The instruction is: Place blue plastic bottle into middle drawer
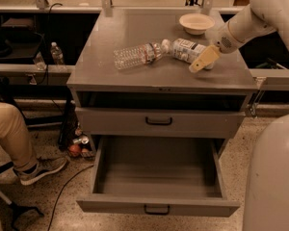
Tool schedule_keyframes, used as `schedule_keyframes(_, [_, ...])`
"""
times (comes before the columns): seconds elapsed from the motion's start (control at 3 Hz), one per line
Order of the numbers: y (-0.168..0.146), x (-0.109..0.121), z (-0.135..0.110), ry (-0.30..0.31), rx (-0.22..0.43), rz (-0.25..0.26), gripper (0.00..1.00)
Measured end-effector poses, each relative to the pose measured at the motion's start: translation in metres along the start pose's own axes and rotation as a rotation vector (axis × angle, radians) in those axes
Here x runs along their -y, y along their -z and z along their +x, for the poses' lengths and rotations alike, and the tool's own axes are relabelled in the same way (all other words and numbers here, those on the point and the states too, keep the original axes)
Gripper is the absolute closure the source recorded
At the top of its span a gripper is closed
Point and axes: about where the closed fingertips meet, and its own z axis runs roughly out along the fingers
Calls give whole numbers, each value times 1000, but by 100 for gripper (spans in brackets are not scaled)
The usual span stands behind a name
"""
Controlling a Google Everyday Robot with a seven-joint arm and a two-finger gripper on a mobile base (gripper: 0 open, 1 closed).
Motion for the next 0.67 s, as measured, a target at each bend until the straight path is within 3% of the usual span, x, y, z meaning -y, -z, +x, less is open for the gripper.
schedule_keyframes(0.67, [-13,-1,-4,-24,20,-19,62])
